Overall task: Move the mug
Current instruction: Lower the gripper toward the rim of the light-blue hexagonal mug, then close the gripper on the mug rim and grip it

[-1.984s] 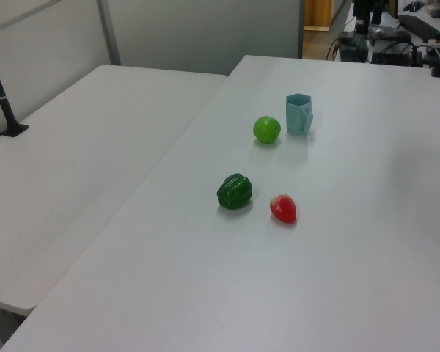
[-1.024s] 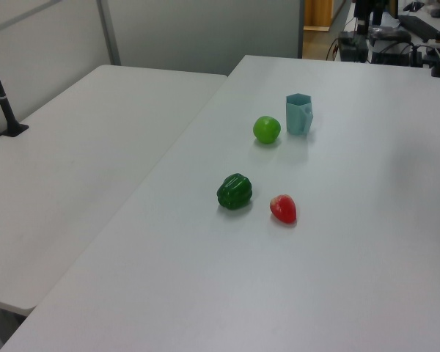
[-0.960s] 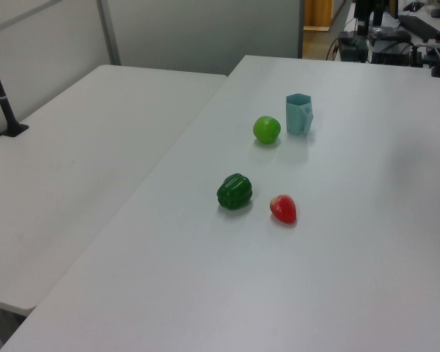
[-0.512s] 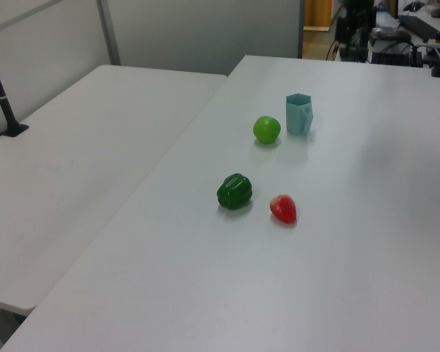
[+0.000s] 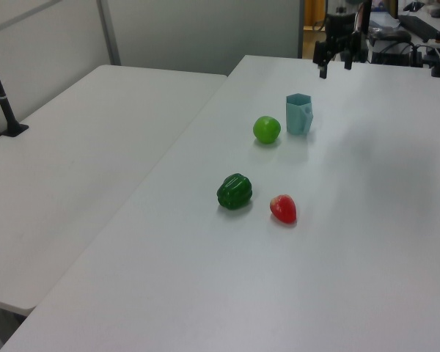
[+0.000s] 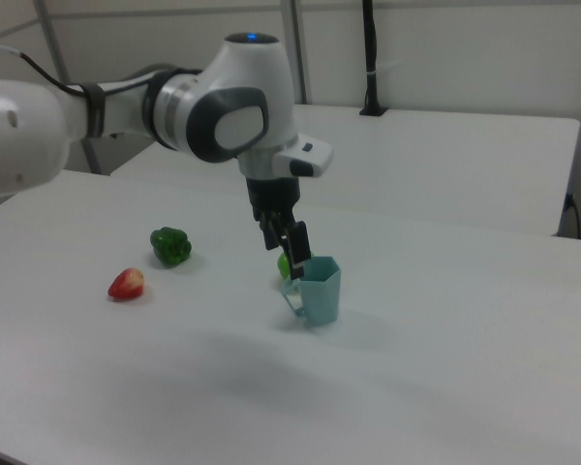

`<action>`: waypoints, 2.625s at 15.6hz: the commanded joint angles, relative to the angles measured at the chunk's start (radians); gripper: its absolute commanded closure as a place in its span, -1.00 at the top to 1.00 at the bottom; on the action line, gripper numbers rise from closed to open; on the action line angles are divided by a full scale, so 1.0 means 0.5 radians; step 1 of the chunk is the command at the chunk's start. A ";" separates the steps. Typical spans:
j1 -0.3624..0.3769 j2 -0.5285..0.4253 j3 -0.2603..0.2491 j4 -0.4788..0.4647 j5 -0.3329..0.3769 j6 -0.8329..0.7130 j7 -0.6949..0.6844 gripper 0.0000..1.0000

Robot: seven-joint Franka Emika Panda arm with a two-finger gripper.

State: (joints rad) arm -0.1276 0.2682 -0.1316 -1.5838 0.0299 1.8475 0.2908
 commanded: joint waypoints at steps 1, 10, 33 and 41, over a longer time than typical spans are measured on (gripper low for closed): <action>0.019 0.071 -0.001 -0.023 0.051 0.115 0.127 1.00; 0.117 0.212 0.006 -0.152 0.035 0.434 0.253 0.95; 0.182 0.335 0.002 -0.143 -0.026 0.606 0.354 0.05; 0.182 0.335 0.002 -0.143 -0.045 0.606 0.351 -0.41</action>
State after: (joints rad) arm -0.0476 0.4410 -0.1211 -1.6427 0.0235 2.1253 0.4484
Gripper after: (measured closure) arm 0.630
